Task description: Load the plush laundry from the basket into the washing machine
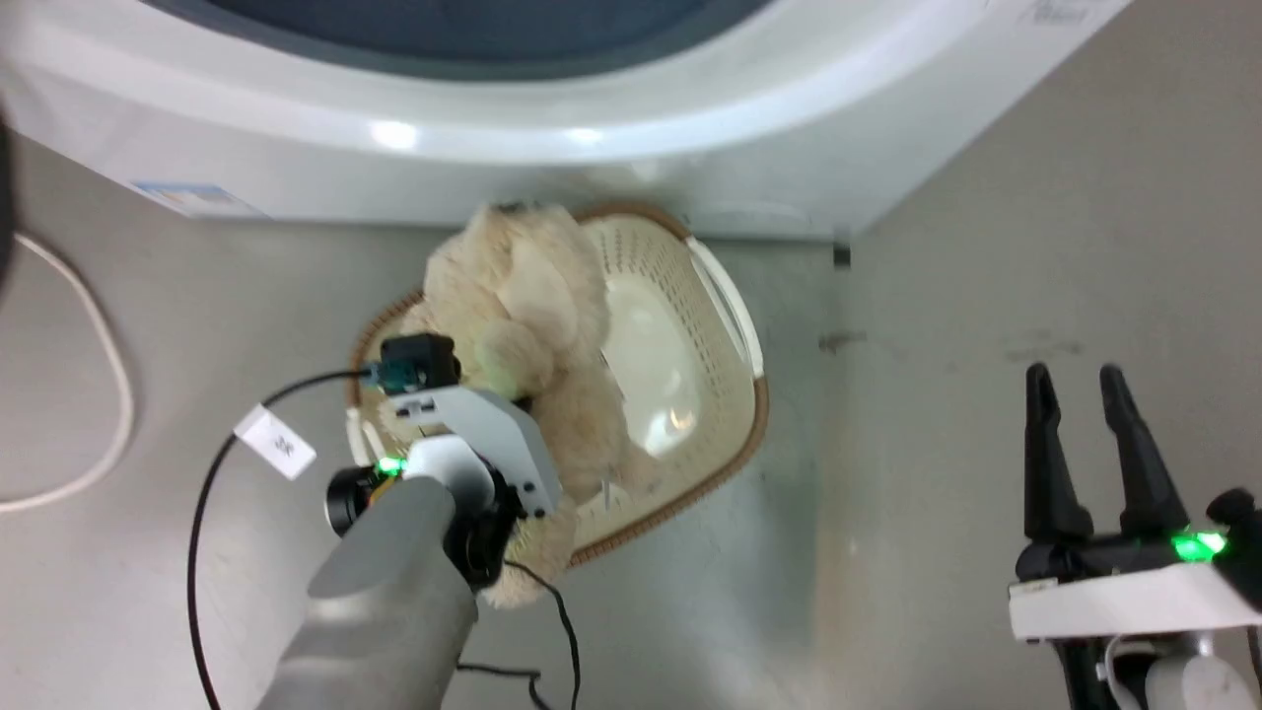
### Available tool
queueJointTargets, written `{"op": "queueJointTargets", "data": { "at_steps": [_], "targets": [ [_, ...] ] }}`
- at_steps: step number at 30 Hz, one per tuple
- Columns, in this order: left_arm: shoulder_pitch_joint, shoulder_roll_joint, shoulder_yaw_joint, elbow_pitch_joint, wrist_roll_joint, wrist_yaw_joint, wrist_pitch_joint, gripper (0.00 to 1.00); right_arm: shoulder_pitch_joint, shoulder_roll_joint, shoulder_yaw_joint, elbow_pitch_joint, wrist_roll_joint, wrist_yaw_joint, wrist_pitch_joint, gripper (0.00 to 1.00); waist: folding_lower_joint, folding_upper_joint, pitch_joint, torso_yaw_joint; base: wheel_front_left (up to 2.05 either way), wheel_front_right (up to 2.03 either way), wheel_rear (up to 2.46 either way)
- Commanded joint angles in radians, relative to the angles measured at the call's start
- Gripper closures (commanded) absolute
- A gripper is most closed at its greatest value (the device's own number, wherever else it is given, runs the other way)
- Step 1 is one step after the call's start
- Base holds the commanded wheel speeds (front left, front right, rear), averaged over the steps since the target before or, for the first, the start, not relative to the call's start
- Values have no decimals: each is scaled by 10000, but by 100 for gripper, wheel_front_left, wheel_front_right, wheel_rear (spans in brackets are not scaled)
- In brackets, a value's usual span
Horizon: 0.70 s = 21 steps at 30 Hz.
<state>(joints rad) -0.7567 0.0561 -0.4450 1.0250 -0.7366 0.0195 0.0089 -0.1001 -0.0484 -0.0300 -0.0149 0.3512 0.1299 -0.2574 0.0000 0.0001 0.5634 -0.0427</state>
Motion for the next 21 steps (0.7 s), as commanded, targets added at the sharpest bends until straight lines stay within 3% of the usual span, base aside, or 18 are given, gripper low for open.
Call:
{"op": "queueJointTargets", "data": {
  "at_steps": [1, 9, 21],
  "targets": [
    [197, -16, -72, -173, -79, -93, -156, 100, 186, -18, -31, 110, -40, 8, -43, 0, 0, -1, -915, 417, 0, 0, 0],
    [1145, -45, -399, -1096, -127, -158, -820, 100, 706, -18, -5, 582, -94, 8, -33, 0, 0, -1, -2432, 789, 0, 0, 0],
    [2723, 515, -535, -3904, 281, 746, -1708, 100, 1623, -18, -96, 941, 31, 8, 46, 0, 0, -1, -4428, 1002, 0, 0, 0]
  ]
}}
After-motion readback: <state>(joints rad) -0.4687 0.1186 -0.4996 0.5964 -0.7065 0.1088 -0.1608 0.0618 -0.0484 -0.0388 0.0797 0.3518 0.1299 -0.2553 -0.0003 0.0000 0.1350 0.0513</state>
